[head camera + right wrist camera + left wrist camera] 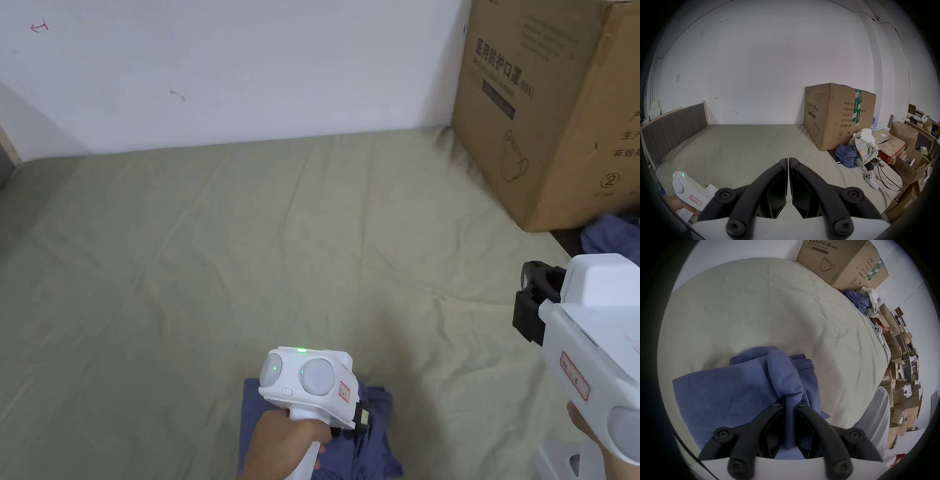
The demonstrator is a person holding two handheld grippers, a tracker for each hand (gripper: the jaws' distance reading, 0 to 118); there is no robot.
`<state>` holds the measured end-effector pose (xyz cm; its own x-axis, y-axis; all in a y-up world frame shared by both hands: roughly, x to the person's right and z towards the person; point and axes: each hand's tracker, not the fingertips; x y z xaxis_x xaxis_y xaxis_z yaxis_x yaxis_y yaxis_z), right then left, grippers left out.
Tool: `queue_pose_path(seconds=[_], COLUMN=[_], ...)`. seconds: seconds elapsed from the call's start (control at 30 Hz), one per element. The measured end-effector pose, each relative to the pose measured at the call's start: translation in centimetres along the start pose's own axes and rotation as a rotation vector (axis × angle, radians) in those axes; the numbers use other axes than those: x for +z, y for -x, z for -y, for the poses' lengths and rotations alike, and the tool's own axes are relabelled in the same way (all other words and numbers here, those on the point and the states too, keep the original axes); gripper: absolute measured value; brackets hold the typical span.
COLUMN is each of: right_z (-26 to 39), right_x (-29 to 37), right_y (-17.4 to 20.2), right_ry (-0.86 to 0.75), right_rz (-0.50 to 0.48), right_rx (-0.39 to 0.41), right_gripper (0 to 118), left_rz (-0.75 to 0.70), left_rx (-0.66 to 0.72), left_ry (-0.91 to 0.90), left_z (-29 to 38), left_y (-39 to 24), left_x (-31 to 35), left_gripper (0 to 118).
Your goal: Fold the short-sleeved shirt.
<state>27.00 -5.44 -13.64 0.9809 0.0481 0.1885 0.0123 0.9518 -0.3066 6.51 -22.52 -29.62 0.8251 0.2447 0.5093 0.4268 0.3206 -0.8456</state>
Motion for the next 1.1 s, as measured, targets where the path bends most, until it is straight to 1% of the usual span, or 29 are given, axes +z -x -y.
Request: queue_pose_path(seconds=[0.07,0.1,0.13,0.17,0.2,0.23,0.27,0.43,0.57,0.63,0.7,0.73,0.77,0.8,0.83,0.87,0.9,1.0,1.1], right_z=[0.0,0.0,0.0,0.0,0.0,-0.1,-0.2,-0.7,-1.0,-1.0,-1.0,-0.9,-0.9,-0.8,-0.8,-0.7,-0.6,-0.5,-0.3], right_x=[0.0,0.0,0.0,0.0,0.0,0.0,0.0,0.1,0.1,0.1,0.1,0.1,0.0,0.0,0.0,0.0,0.0,0.0,0.0], right_y=[0.0,0.0,0.1,0.1,0.2,0.4,0.5,1.0,1.3,1.5,1.7,1.7,1.8,1.8,1.8,1.8,1.8,1.6,1.3], right_ry=[0.004,0.004,0.005,0.005,0.004,0.005,0.003,-0.010,-0.021,-0.021,-0.020,-0.018,-0.016,-0.013,-0.012,-0.010,-0.008,-0.002,0.002], right_rz=[0.000,0.001,0.001,-0.001,-0.002,-0.004,-0.006,-0.018,-0.024,-0.029,-0.031,-0.033,-0.035,-0.037,-0.037,-0.037,-0.036,-0.032,-0.026], right_rx=[-0.002,-0.002,-0.003,-0.006,-0.006,-0.004,-0.002,0.001,0.000,0.000,0.001,0.000,-0.001,-0.001,0.000,0.001,0.001,0.002,0.001], right_gripper=[2,2,2,2,2,2,2,2,2,2,2,2,2,2,2,2,2,2,2], left_rz=[-0.007,0.003,0.042,0.088,0.113,0.132,0.129,0.080,-0.055,-0.123,-0.173,-0.189,-0.193,-0.192,-0.186,-0.176,-0.178,-0.165,-0.118], left_rx=[-0.017,-0.011,-0.002,0.000,-0.001,0.005,-0.003,-0.003,-0.017,-0.019,-0.025,-0.024,-0.027,-0.030,-0.027,-0.036,-0.031,-0.035,-0.035], left_ry=[-0.011,-0.020,-0.035,-0.047,-0.070,-0.097,-0.144,-0.362,-0.473,-0.506,-0.549,-0.573,-0.587,-0.586,-0.597,-0.612,-0.611,-0.614,-0.573], left_z=[0.2,0.1,0.1,0.1,0.0,0.2,0.3,1.0,2.3,3.0,3.9,4.5,5.1,5.4,5.9,6.4,6.7,7.5,7.9], left_y=[-0.1,0.0,0.0,0.0,0.0,0.0,-0.1,1.6,3.6,4.5,5.2,5.6,5.9,6.1,6.3,6.4,6.4,5.9,5.2], left_x=[0.4,0.8,1.4,2.1,2.9,3.9,5.2,10.4,11.9,11.6,10.6,10.1,9.6,9.0,8.5,8.0,7.6,6.4,5.0], left_gripper=[12,20,33,55,72,84,94,94,94,91,77,65,40,22,10,2,0,0,0])
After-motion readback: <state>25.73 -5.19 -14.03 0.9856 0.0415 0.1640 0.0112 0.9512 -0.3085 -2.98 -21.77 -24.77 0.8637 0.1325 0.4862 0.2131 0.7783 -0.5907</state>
